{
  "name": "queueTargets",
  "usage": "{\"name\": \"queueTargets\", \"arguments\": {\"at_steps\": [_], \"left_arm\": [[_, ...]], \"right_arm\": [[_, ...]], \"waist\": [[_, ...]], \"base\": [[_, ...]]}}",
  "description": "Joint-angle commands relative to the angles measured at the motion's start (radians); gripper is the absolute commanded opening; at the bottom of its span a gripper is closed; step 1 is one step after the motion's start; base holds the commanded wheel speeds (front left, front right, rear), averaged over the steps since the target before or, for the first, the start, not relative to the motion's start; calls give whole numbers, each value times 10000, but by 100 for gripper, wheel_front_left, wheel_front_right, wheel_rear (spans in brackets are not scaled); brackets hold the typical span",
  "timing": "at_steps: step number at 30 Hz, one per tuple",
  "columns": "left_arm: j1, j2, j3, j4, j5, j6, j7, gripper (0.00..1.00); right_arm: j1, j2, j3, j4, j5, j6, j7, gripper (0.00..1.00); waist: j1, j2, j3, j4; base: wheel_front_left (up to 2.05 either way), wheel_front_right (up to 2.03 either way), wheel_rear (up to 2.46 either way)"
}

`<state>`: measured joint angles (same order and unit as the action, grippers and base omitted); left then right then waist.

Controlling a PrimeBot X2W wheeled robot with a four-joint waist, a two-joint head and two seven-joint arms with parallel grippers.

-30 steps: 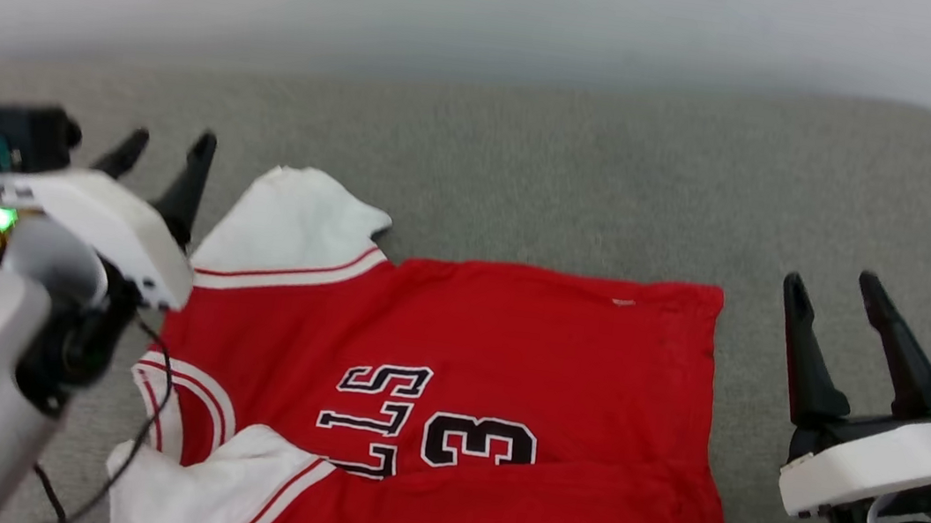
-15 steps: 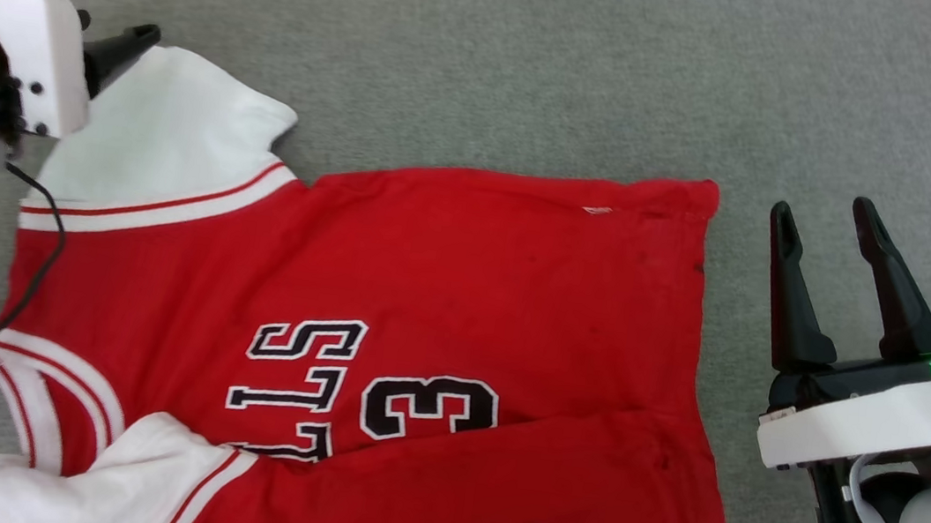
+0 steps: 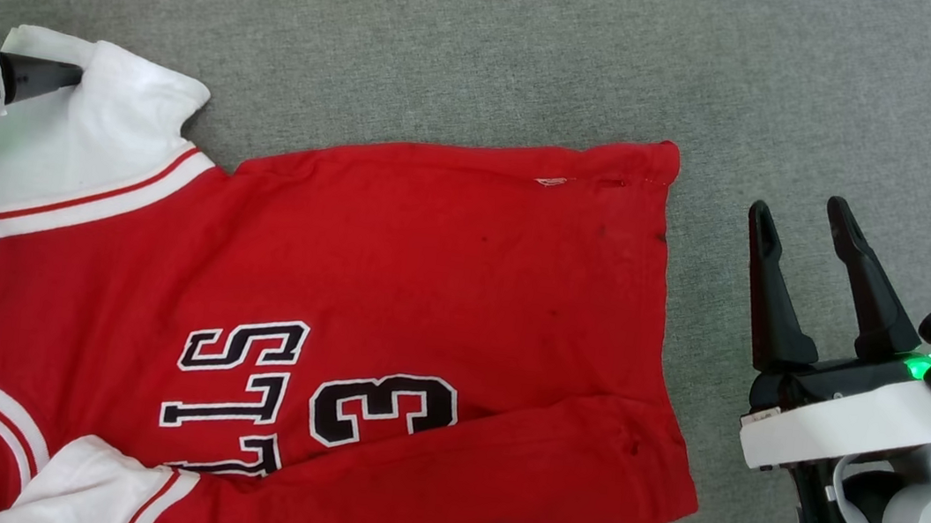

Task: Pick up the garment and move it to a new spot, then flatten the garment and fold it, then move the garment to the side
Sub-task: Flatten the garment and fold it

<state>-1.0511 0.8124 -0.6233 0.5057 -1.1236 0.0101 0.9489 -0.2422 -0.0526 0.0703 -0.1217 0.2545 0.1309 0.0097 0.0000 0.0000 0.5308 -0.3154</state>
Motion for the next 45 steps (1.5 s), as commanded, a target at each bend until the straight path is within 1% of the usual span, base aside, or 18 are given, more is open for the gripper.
{"name": "queueTargets", "arguments": {"at_steps": [1,4,8,12,14,18,21,24,28,33,34,35,36,39,42,45], "left_arm": [[986,-456,-401,434,-175,77,279,0],[1142,-675,-441,534,-164,-74,-28,0],[998,-783,-385,667,86,-312,-751,0],[617,-954,-310,729,433,-559,-1649,0],[444,-1037,-250,731,576,-634,-2101,0],[167,-1381,-272,595,858,-756,-2867,0],[10,-1623,-331,406,1033,-818,-3275,0],[-46,-1788,-389,180,1144,-890,-3527,0],[-63,-1936,-433,-139,1232,-948,-3785,0],[63,-2014,-493,-427,1270,-999,-4022,0],[111,-2015,-505,-451,1295,-1008,-4091,0],[181,-2038,-516,-473,1283,-1033,-4162,0],[238,-2052,-524,-492,1258,-1050,-4202,0],[332,-2036,-524,-500,1257,-1033,-4327,0],[544,-2018,-495,-465,1227,-979,-4480,0],[843,-2027,-328,-530,1092,-949,-4857,0]], "right_arm": [[-15,39,-5,53,67,-4,11,100],[-5,40,-35,93,145,-4,76,100],[-101,36,-139,227,244,-4,301,100],[-461,-58,-335,635,683,-4,1033,100],[-708,-198,-480,1060,1052,-4,1762,100],[-1616,-692,-753,2237,1671,-4,3833,100],[-2315,-1031,-860,2982,1854,-4,5366,100],[-2966,-1185,-781,3580,1840,-4,6631,100],[-3684,-1299,-649,4202,1608,-4,7519,100],[-4119,-1238,-600,5516,1374,-5,8744,100],[-4071,-1223,-583,5804,1278,-5,9029,75],[-4022,-1202,-560,6044,1222,-9,9290,45],[-3991,-1124,-537,6186,1238,-7,9432,0],[-4021,-1085,-438,6240,1249,-4,9508,0],[-4211,-1246,-409,6056,1285,-4,9256,0],[-4424,-1456,-312,5675,1305,-4,8861,0]], "waist": [[0,0,-11,-13],[0,0,-105,35],[0,0,-415,239],[0,0,-853,569],[0,0,-1064,761],[0,0,-1309,1264],[0,0,-1319,1676],[0,0,-1223,2047],[0,0,-1014,2420],[0,0,-831,2706],[0,0,-833,2754],[0,0,-854,2798],[0,0,-882,2832],[0,0,-970,2871],[0,0,-1180,2905],[0,0,-1522,2932]], "base": [[0,0,0],[0,0,0],[0,0,0],[0,0,0],[0,0,0],[0,0,0],[0,0,0],[0,0,0],[0,0,0],[0,0,0],[0,0,0],[0,0,0],[0,0,0],[0,0,0],[0,0,0],[0,0,0]]}}
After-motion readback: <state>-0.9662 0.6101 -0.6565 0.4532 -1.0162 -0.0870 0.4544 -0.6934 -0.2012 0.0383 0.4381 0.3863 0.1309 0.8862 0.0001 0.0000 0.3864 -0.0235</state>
